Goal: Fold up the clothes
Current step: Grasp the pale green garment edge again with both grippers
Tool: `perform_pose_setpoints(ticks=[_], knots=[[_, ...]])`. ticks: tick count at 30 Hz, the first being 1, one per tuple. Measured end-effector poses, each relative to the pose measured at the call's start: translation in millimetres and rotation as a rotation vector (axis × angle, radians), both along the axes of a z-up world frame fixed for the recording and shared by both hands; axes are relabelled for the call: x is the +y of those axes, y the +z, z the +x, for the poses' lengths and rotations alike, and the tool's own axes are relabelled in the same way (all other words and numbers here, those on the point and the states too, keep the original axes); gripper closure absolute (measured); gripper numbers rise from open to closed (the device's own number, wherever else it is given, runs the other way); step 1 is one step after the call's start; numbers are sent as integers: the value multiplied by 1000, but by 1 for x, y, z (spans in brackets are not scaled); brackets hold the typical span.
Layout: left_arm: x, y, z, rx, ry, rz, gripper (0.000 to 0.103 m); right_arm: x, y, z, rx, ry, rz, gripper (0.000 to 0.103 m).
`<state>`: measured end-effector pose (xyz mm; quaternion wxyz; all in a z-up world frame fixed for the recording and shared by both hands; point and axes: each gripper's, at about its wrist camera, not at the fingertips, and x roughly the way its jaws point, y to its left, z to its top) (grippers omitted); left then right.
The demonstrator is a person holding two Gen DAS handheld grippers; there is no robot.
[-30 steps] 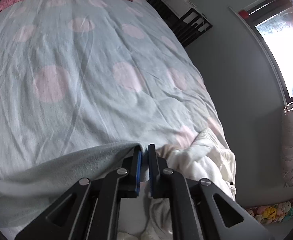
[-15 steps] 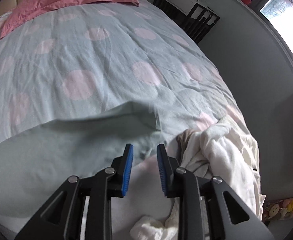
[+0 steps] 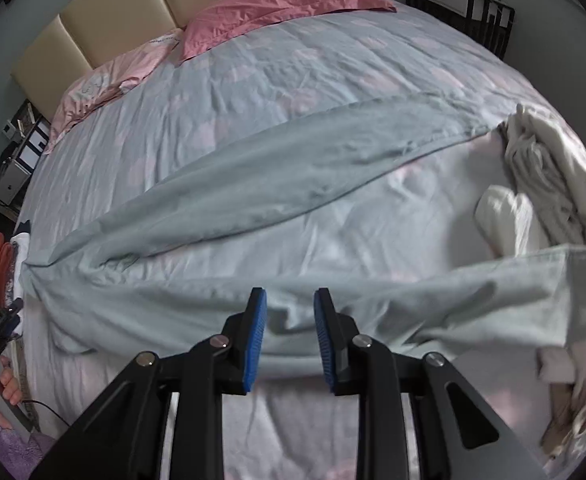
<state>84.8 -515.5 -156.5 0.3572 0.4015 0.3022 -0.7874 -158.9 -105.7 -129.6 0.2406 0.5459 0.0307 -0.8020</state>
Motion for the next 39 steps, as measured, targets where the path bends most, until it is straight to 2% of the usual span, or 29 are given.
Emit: perform_pose_setpoints(ticks=[2, 4, 8, 9, 10, 12, 16, 17, 18, 19, 21, 22, 23, 24, 27, 33, 34, 36, 37, 39], knots=[[8, -8, 6, -26, 1, 45, 44, 0, -11, 24, -21, 1, -53, 79], [17, -17, 10, -25, -20, 129, 44, 0, -23, 42, -17, 17, -68, 79], [37, -31, 2, -18, -72, 249, 44, -5, -55, 63, -105, 89, -79, 78], [42, -34, -2, -24, -83, 260, 44, -5, -63, 64, -152, 92, -96, 78], [47, -37, -7, -36, -93, 258, 44, -5, -70, 62, -184, 83, -109, 77], [53, -46, -17, -73, -103, 251, 44, -3, -82, 59, -232, 61, -129, 64], [56, -62, -31, -126, -99, 231, 44, 1, -96, 46, -298, 3, -193, 63], [55, -63, -33, -126, -99, 221, 48, 3, -99, 42, -307, -14, -217, 63], [54, -63, -35, -122, -102, 210, 63, 5, -101, 38, -315, -31, -240, 63], [54, -63, -37, -118, -108, 202, 70, 6, -103, 34, -313, -51, -252, 63], [57, -60, -40, -111, -119, 173, 87, 11, -102, 27, -292, -82, -271, 65], [59, -57, -41, -107, -129, 155, 91, 14, -101, 24, -282, -97, -280, 70], [61, -52, -40, -98, -138, 130, 92, 16, -100, 21, -271, -113, -290, 81], [62, -45, -39, -85, -144, 100, 96, 19, -100, 18, -261, -128, -299, 87], [61, -18, -24, 0, -112, 22, 98, 23, -88, 12, -191, -138, -304, 98], [43, 37, 23, 206, 18, -108, 103, 36, -58, 5, -21, -186, -297, 100], [36, 41, 30, 238, 36, -108, 103, 40, -53, 4, 9, -203, -288, 100], [25, 36, 34, 240, 44, -58, 103, 41, -50, 0, 24, -209, -283, 100], [20, 30, 31, 220, 40, -25, 102, 41, -49, -2, 32, -212, -281, 100], [16, 10, 20, 146, 18, 52, 102, 40, -52, -6, 83, -251, -174, 100]])
